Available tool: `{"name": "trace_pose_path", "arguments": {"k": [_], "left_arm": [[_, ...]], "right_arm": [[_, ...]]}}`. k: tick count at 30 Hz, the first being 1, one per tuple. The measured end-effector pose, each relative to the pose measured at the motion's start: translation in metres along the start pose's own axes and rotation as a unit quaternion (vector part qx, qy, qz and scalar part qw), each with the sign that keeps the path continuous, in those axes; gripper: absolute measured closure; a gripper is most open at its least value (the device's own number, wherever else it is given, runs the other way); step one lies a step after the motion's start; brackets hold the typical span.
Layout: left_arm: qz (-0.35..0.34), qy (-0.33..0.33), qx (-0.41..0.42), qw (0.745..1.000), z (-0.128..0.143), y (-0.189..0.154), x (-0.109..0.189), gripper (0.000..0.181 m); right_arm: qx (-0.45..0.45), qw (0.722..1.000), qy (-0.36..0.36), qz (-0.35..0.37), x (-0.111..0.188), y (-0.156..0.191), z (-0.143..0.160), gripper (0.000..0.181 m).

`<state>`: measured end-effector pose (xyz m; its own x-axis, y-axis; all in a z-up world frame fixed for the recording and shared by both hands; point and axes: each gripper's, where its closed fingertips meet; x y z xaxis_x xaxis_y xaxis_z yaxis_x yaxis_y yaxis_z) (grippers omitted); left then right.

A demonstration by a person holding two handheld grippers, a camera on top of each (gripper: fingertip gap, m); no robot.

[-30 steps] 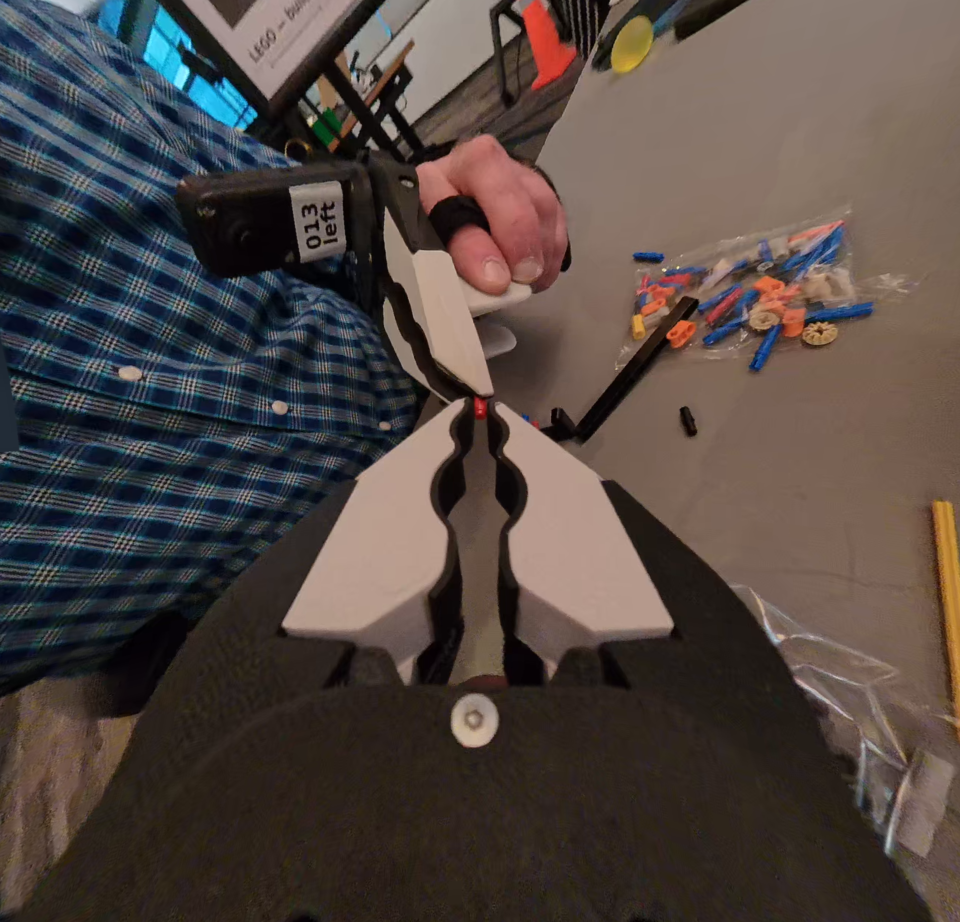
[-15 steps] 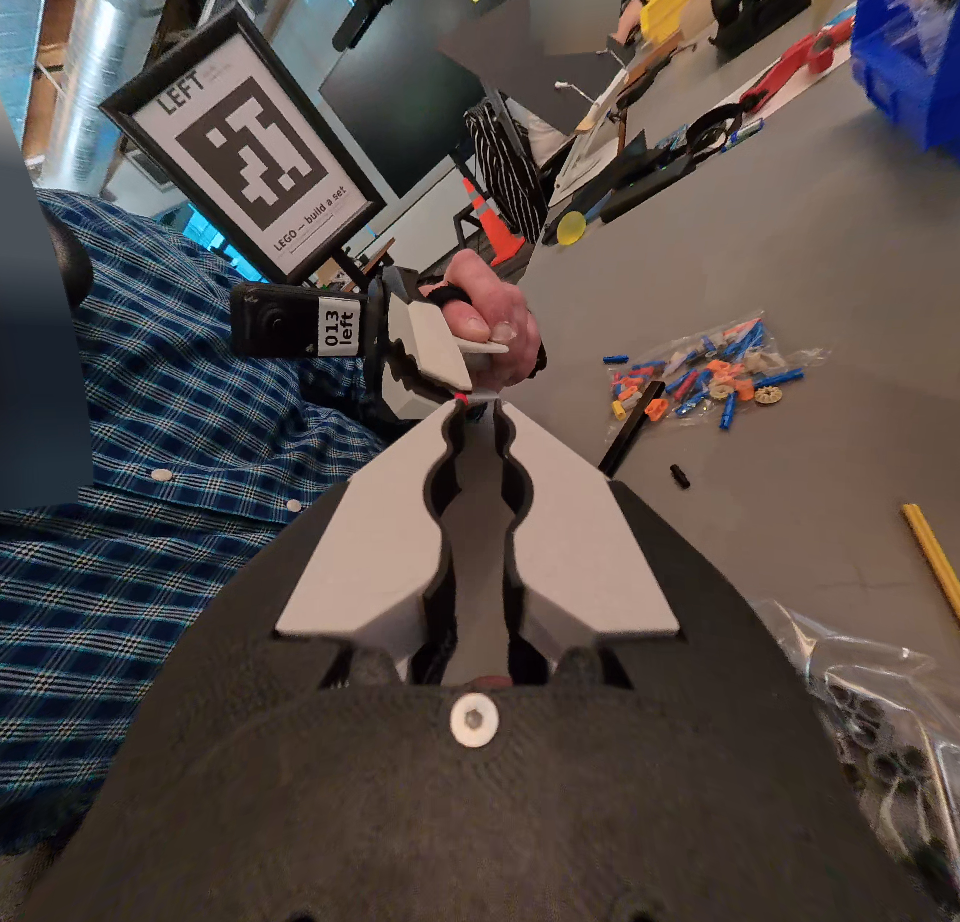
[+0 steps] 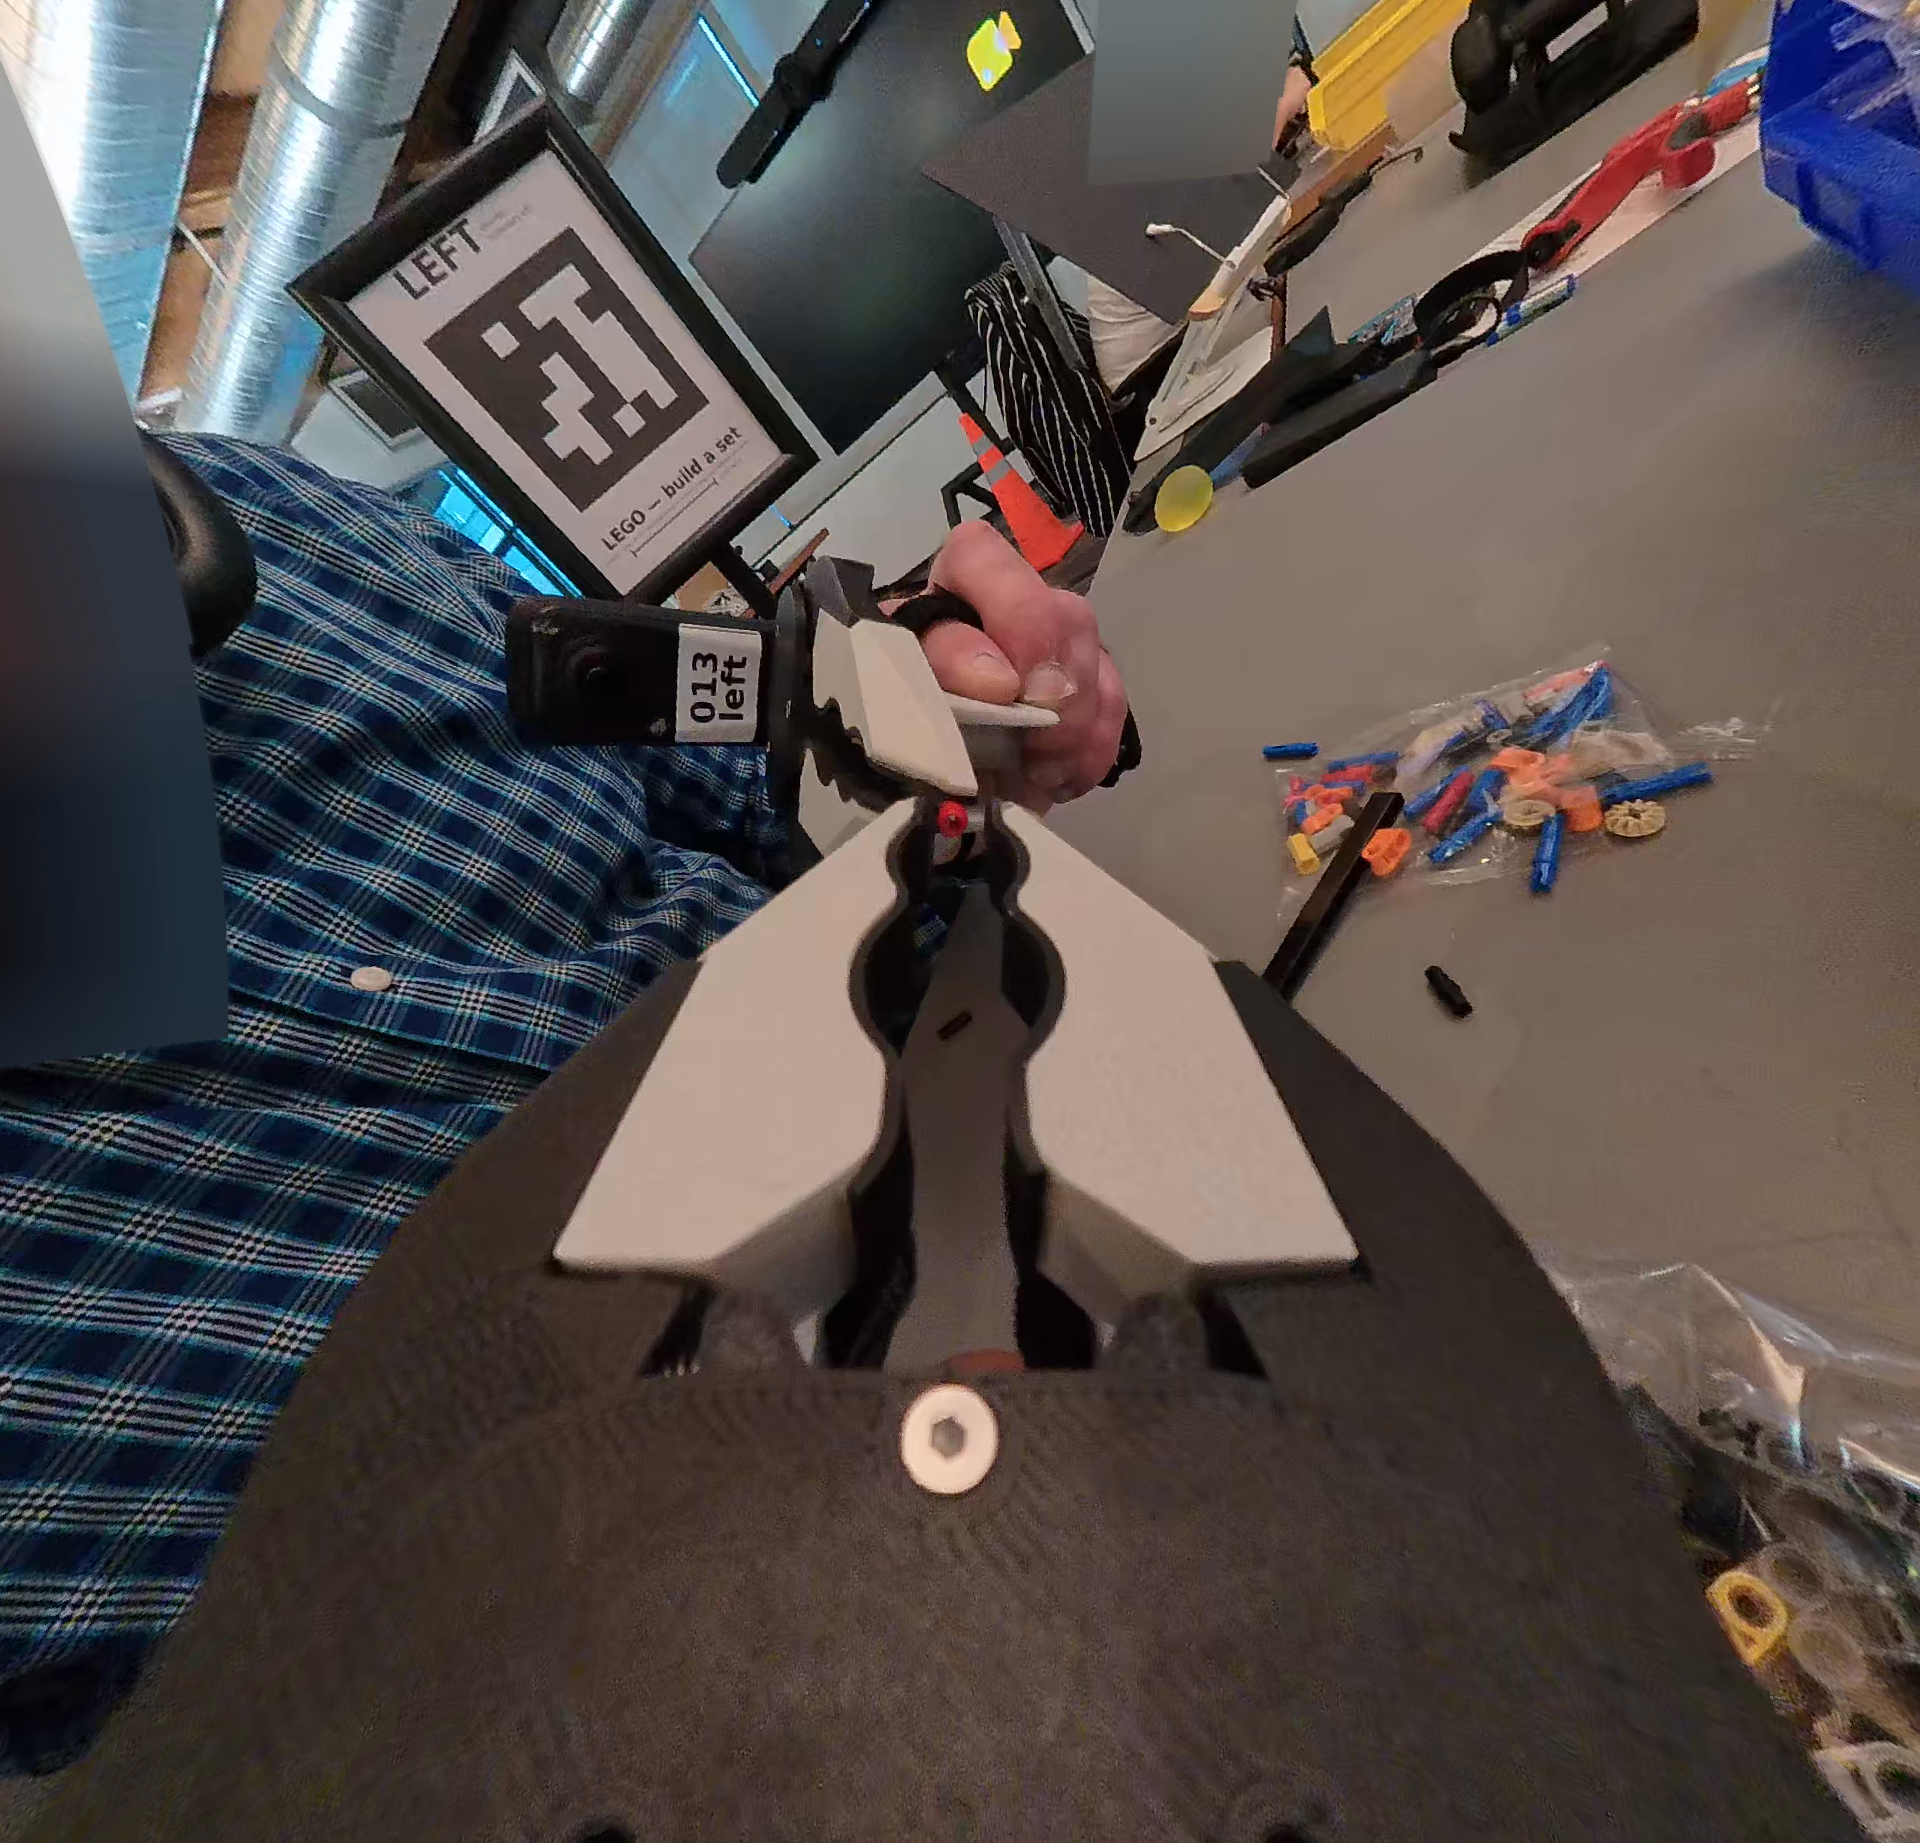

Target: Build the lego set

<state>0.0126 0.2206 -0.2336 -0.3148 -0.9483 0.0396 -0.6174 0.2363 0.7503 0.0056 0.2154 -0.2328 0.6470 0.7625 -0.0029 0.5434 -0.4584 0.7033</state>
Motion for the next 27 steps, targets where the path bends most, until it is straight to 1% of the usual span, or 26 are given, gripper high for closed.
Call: {"name": "trace_pose_path", "arguments": {"k": [2,16,24,27], "left_arm": [[-0.001,0.001,-0.001,1.000,0.000,0.000,0.000,0.180],[0.000,-0.004,-0.002,1.000,-0.001,0.000,0.000,0.180],[0.008,0.003,0.007,1.000,0.002,-0.002,-0.002,0.179],[0.020,0.007,0.021,1.000,0.005,-0.001,0.002,0.169]], "right_arm": [[0.000,1.000,-0.003,-0.002,0.000,0.001,0.000,0.179],[-0.006,1.000,-0.009,-0.008,0.002,0.003,-0.001,0.180],[0.014,1.000,-0.005,0.025,0.003,-0.001,-0.001,0.181],[0.023,0.998,-0.005,0.059,0.007,-0.008,0.002,0.180]]}}
Point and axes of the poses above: each gripper's, where its closed fingertips meet, x back along the fingers, z out of its underside, y = z × x across the jaws, and after that the axes turned 7 degrees about -x, right-handed
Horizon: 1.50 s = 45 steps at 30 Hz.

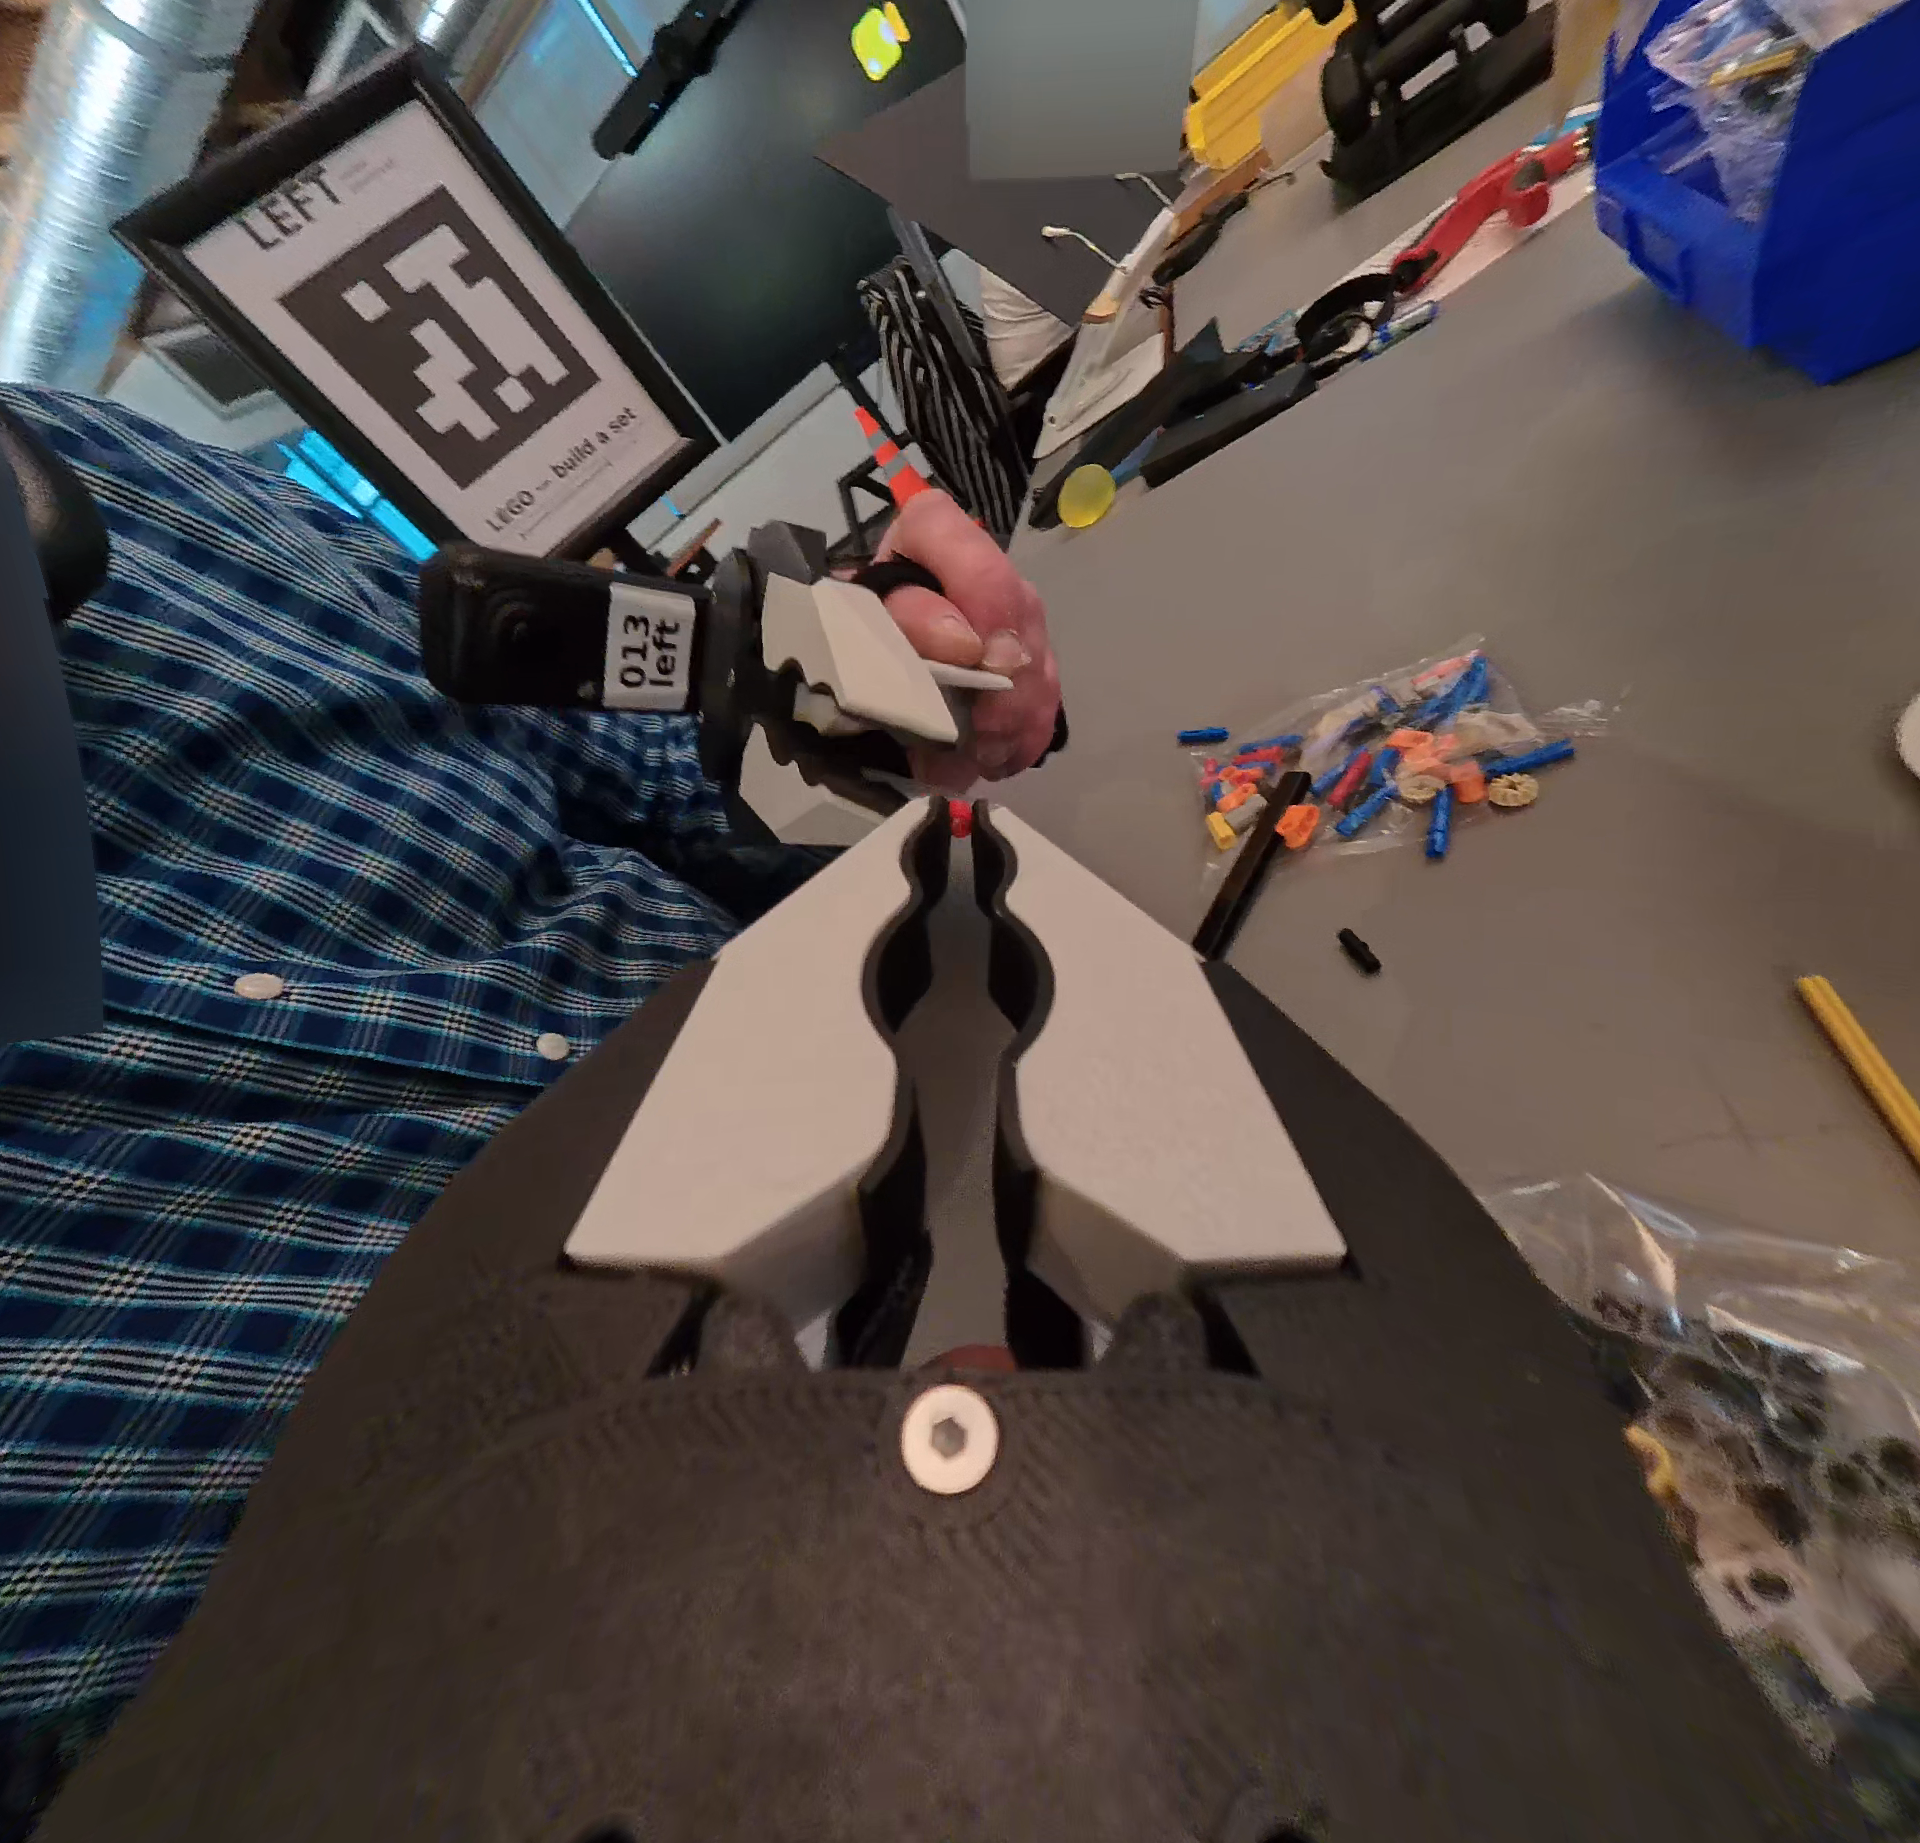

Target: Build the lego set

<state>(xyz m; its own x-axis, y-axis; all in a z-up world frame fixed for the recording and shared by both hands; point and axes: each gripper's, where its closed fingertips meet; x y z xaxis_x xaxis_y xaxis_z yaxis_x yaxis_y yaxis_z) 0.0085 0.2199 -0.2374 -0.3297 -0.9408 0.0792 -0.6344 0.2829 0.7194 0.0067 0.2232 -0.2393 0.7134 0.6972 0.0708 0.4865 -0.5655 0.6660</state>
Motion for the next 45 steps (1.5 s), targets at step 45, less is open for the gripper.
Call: {"name": "trace_pose_path", "arguments": {"k": [45], "left_arm": [[0.189,0.051,0.127,0.972,0.034,-0.058,-0.001,0.176]], "right_arm": [[0.140,0.968,0.013,0.207,-0.007,-0.017,0.050,0.181]]}}
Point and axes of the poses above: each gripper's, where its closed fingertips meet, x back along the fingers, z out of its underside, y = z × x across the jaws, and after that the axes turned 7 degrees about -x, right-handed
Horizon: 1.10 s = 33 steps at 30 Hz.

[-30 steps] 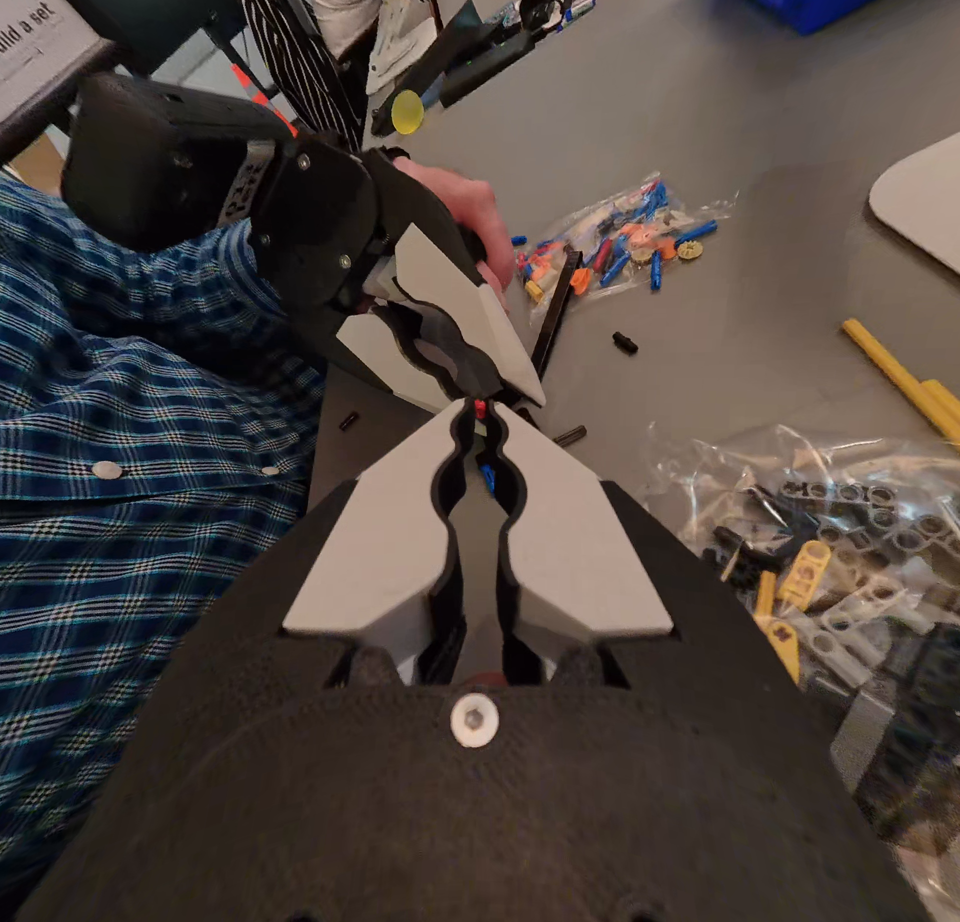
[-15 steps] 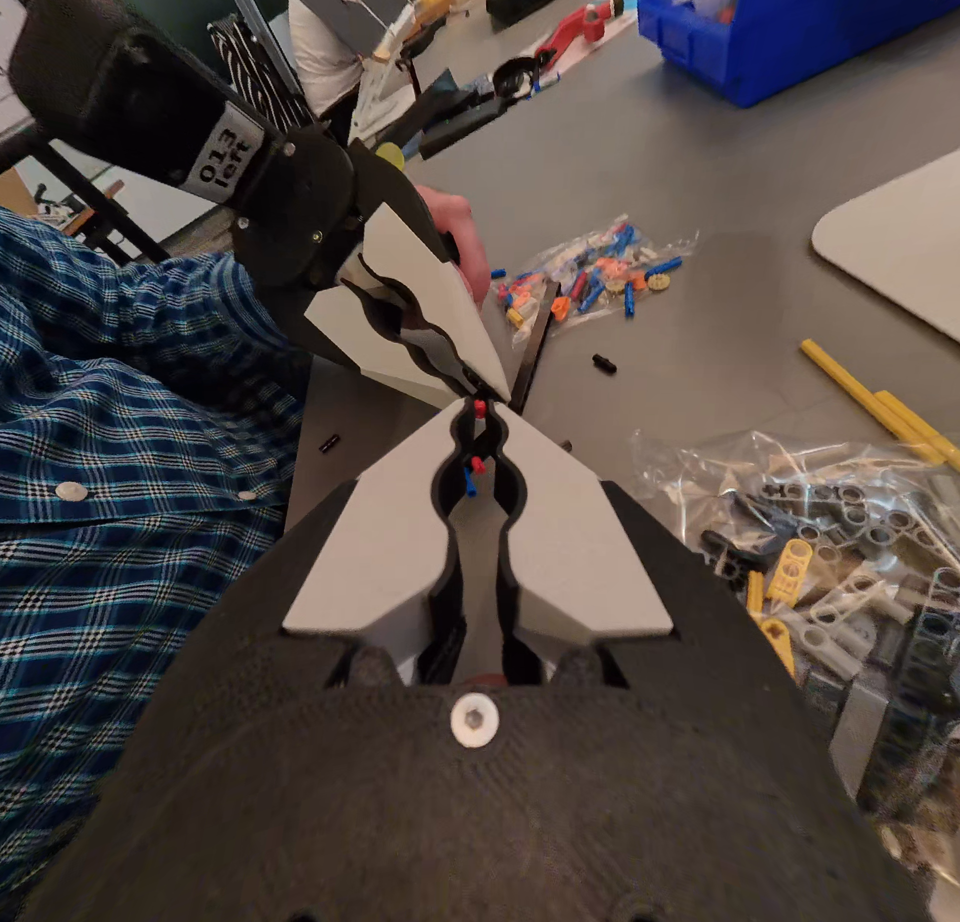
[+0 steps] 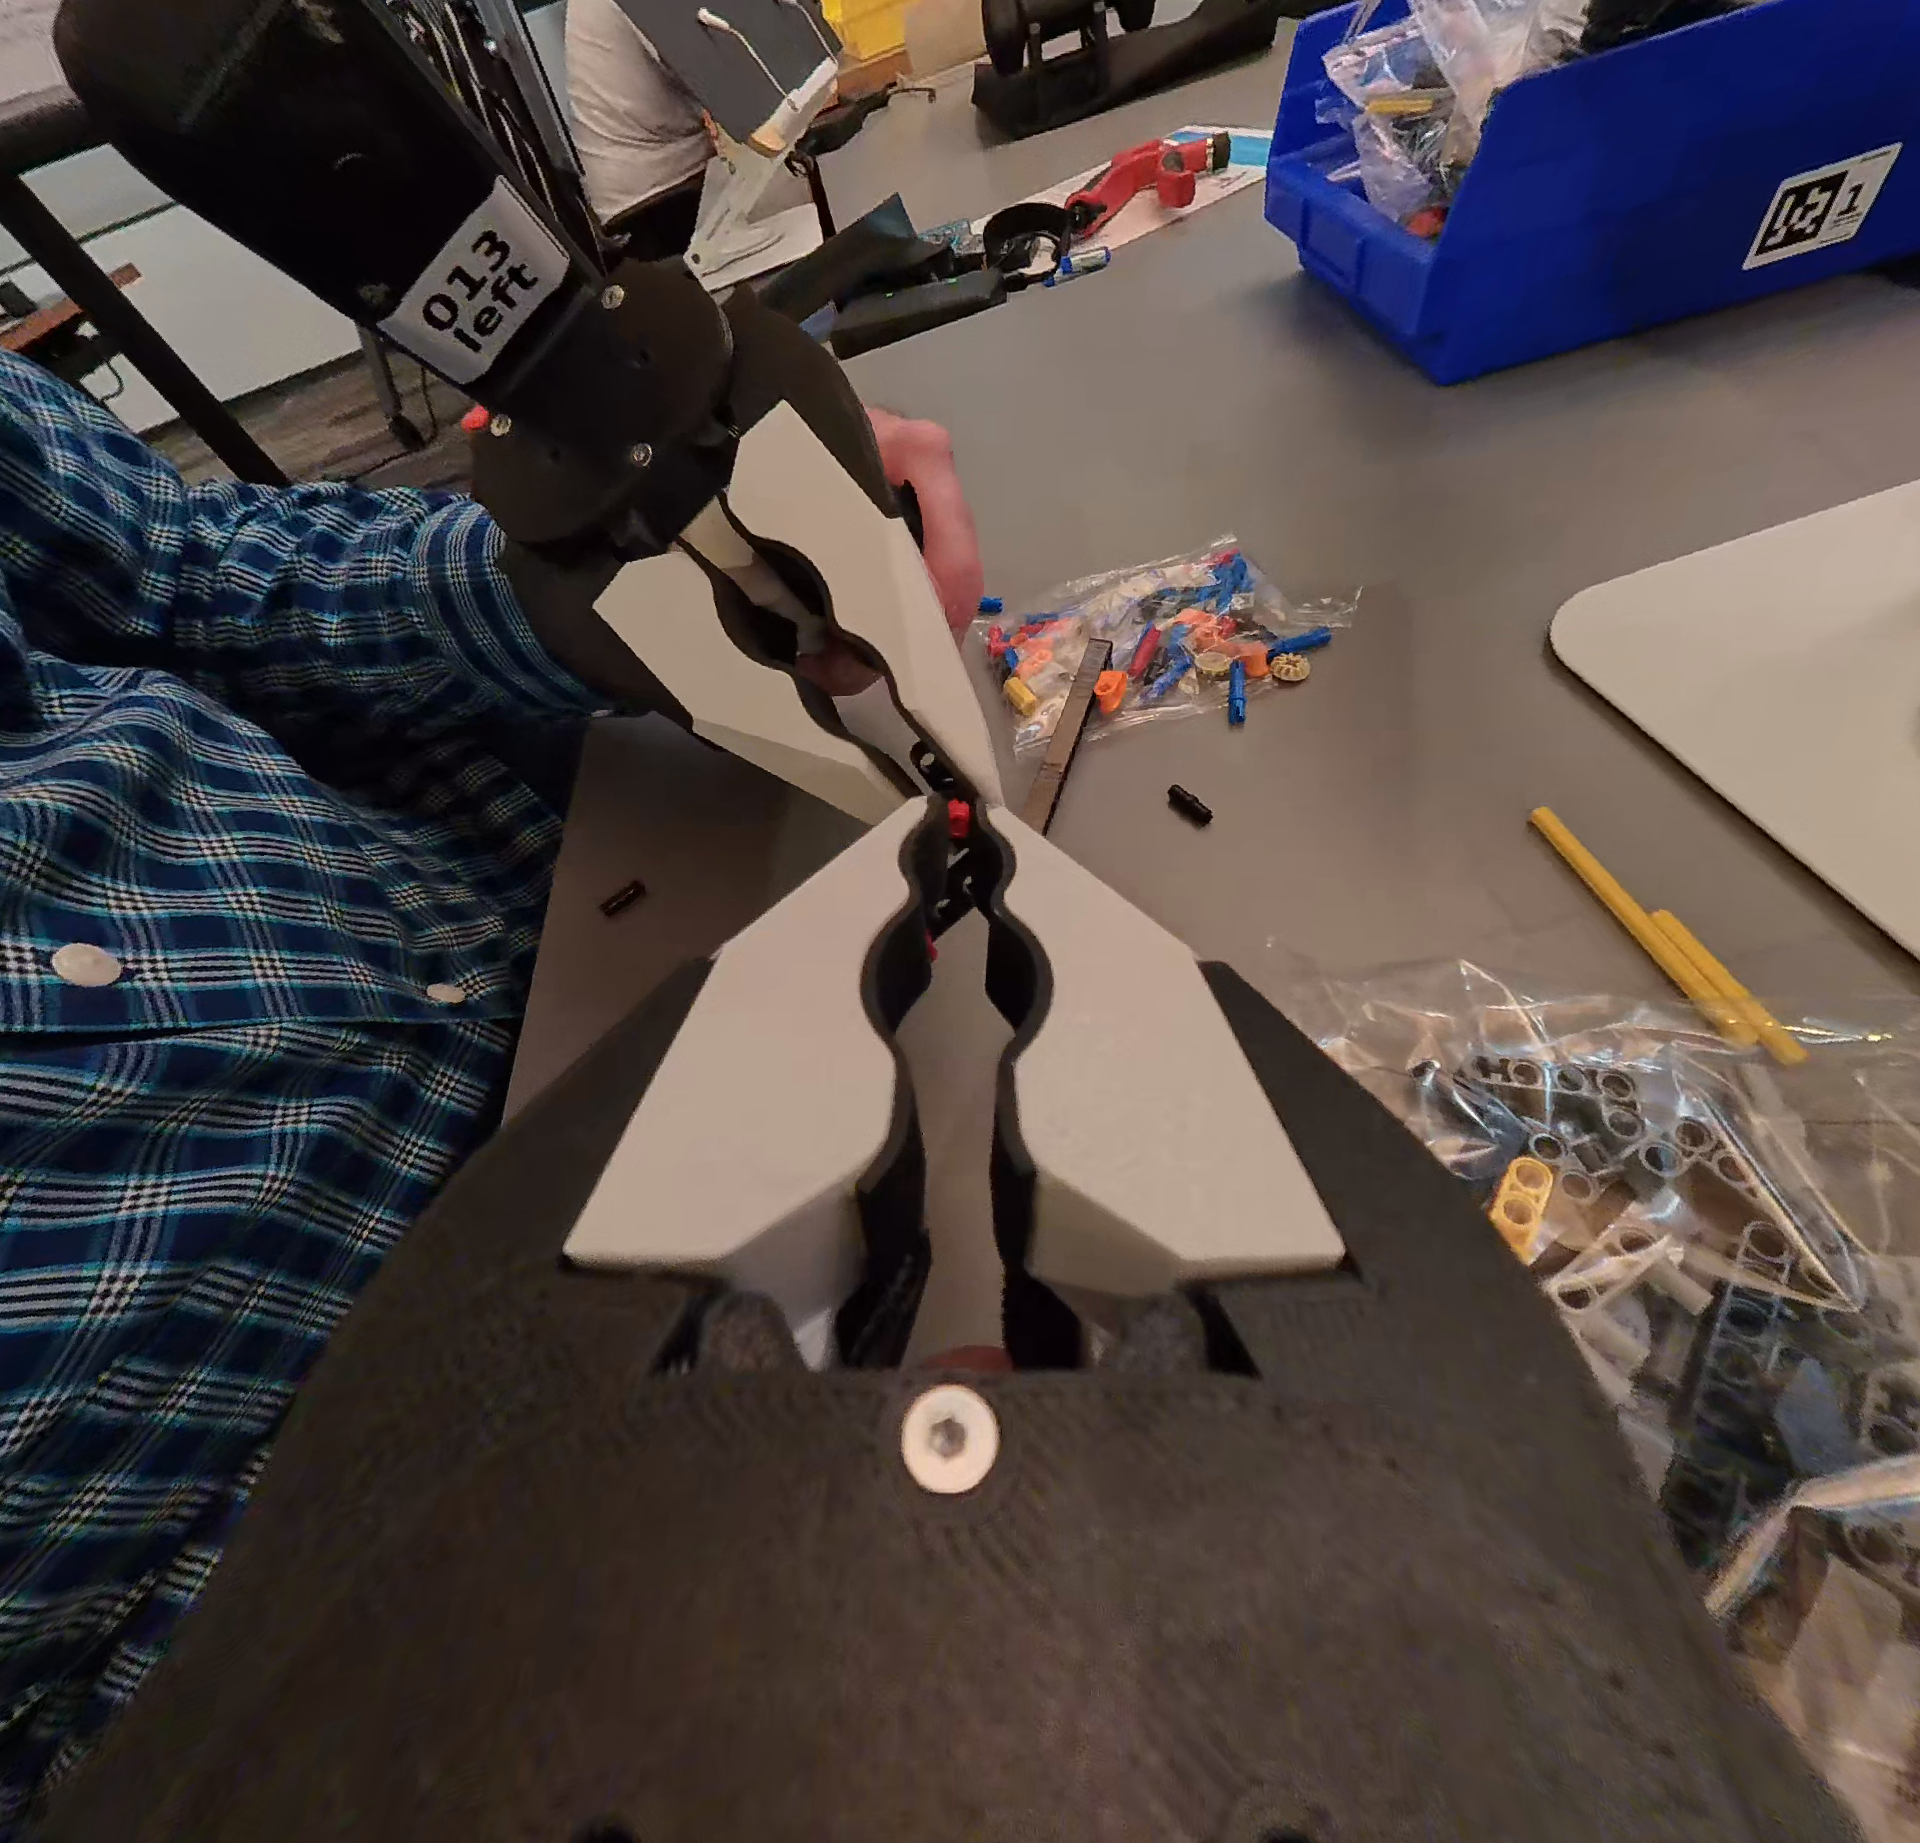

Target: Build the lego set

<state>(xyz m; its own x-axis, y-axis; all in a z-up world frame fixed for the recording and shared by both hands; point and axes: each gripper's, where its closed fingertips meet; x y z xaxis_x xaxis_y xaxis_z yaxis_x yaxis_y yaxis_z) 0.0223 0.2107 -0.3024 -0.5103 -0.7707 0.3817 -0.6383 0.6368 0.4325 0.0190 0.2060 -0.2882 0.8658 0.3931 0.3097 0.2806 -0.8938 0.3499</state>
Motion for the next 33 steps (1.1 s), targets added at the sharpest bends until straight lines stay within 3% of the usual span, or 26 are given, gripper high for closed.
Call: {"name": "trace_pose_path", "arguments": {"k": [18,33], "left_arm": [[-0.021,0.019,-0.104,0.994,-0.007,-0.004,0.002,0.176],[-0.030,0.038,-0.102,0.994,-0.006,0.004,0.004,0.176]], "right_arm": [[0.001,0.999,0.018,-0.050,0.000,0.008,0.001,0.181],[0.029,0.999,0.033,-0.025,0.006,0.006,-0.005,0.178]]}}
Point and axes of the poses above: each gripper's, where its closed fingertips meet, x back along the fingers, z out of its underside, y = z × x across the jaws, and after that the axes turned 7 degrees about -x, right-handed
